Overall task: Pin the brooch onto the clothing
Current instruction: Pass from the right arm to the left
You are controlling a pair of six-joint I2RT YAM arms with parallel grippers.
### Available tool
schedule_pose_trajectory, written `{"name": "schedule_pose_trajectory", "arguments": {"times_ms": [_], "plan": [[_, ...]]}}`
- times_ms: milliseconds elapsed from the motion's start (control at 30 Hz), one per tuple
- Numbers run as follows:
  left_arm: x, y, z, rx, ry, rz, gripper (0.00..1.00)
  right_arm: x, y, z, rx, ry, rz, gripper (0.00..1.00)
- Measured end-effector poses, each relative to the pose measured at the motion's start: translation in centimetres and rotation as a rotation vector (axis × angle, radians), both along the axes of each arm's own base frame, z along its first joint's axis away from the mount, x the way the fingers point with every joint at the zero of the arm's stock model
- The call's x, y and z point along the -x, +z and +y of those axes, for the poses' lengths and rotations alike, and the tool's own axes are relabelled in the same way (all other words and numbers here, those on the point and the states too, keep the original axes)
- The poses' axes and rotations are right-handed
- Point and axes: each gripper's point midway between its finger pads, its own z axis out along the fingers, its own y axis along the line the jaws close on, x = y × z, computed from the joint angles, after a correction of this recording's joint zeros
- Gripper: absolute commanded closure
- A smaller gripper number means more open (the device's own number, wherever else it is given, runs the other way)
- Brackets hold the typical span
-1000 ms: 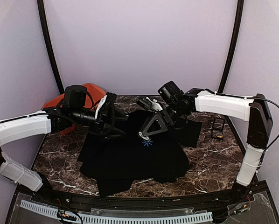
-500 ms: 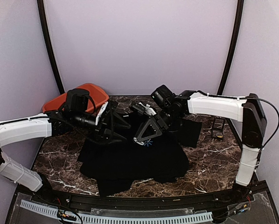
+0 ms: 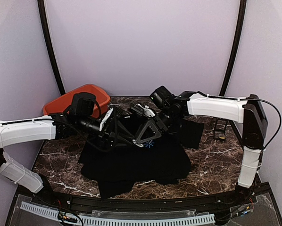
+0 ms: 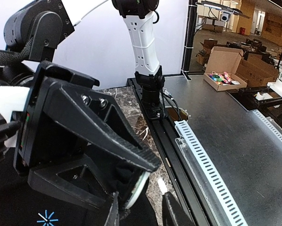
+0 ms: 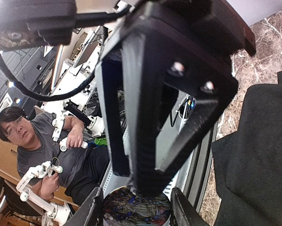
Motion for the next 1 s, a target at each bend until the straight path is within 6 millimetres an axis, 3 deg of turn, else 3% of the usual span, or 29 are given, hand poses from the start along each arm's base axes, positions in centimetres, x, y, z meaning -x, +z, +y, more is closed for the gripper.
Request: {"name": "schedule_pose_trajectory", "arguments": {"times_ms": [133, 500, 1000], "plan": [[0.09, -0.83, -0.18, -0.021, -0.006, 0.016, 0.70, -0.02, 0.12, 0.02, -0.003, 0.000, -0.002, 0.61], [-0.23, -1.09, -0.22, -0.030, 0.009, -0.003, 0.84, 0.05, -0.35, 0.12, 0.011, 0.003, 0.012, 0.62], [-0.09, -1.05, -0.23, -0.028, 0.000, 0.000, 0.86, 0.34, -0.23, 0.30, 0.015, 0.014, 0.020, 0.63]]}}
